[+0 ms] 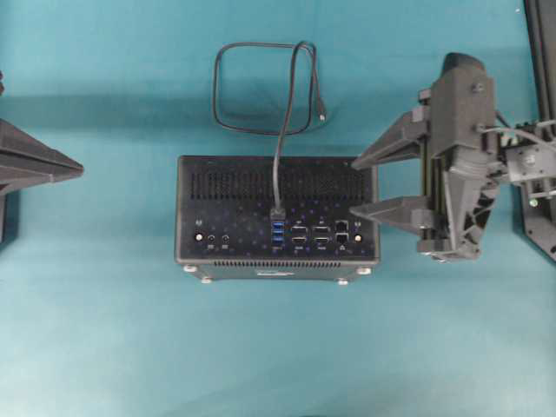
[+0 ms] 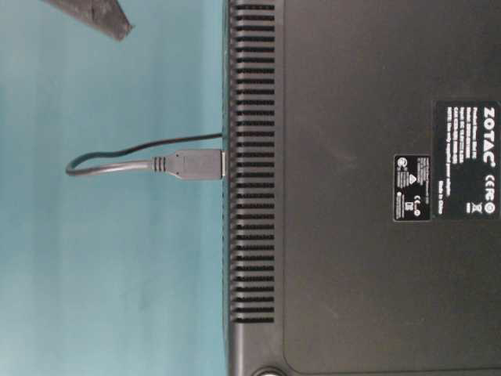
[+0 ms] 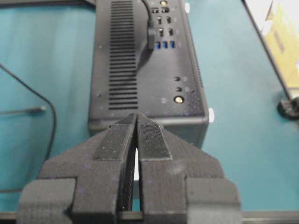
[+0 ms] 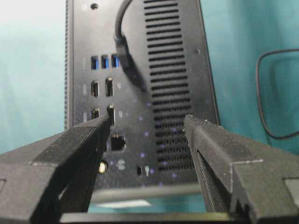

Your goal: Insert the USB into the PC box with both arms.

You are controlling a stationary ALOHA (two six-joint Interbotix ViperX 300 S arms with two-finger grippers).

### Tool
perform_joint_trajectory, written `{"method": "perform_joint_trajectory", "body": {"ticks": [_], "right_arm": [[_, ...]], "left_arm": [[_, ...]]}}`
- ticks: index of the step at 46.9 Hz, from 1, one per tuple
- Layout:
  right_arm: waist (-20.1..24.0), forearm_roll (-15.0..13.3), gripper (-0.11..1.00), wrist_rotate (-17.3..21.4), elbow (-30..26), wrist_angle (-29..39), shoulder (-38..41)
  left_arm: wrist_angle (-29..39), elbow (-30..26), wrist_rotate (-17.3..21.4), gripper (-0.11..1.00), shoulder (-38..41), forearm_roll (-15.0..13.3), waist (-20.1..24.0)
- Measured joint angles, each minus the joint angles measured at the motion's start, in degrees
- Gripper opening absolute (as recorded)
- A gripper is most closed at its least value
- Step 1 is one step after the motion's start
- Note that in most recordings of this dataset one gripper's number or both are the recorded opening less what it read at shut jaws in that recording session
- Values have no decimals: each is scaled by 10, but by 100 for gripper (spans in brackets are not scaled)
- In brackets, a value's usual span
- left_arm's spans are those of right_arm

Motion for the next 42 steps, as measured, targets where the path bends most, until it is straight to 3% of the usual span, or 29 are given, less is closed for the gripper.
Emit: {"method": "perform_joint_trajectory", "body": {"ticks": [20,42], "right_arm": [[0,0,75,0,21,-25,-26],[-3,1,75,1,45,-80,-36]], "left_arm": [[-8,8,-2,0,-1,0,0],[-67,25,-3,0,-1,0,0]]}}
